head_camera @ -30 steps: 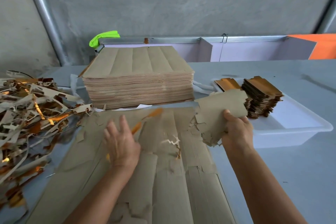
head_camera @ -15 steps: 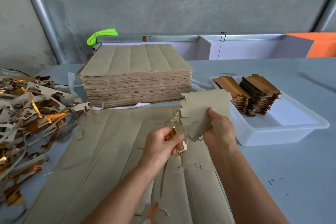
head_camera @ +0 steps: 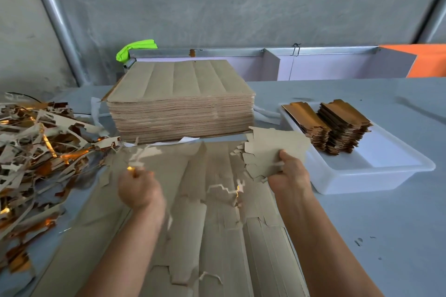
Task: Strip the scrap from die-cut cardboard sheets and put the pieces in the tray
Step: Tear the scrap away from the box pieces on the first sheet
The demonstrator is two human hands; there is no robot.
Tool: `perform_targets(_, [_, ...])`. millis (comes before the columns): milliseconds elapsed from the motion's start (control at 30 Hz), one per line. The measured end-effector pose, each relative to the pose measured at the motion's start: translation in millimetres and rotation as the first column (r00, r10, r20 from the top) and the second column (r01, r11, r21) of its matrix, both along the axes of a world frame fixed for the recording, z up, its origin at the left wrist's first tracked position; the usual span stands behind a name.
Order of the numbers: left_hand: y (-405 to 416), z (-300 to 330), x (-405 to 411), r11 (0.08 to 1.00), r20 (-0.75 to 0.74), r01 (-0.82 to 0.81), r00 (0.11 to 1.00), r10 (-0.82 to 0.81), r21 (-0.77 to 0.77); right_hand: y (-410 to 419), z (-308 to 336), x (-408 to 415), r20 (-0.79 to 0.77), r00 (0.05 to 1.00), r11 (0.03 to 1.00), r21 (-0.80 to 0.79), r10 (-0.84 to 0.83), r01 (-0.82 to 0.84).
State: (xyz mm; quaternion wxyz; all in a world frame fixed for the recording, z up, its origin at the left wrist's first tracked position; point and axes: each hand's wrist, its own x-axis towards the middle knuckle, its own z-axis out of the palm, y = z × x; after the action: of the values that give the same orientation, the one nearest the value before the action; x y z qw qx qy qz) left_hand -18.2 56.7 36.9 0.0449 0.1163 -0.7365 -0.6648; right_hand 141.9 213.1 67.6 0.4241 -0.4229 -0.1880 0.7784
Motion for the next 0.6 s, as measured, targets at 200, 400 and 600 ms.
perform_targets(200, [-7,14,41,0.8,-0.364,0.104,0.851,-0.379,-0.59,-14,3,-16,-0.129,0.991,0.998,-0.049,0.043,-0.049])
perform_targets(400, [26,23,97,0.568,0.241,0.797,0.521,-0.819,0.205,-31,3,-29,-0.098,0.993,0.997,0.058,0.065,-0.06])
perform_targets(600, [29,15,96,0.56,0.295,0.712,0.476,-0.829,0.425,-25,-4,-24,-0.084,0.996,0.992,0.126,0.016,-0.005])
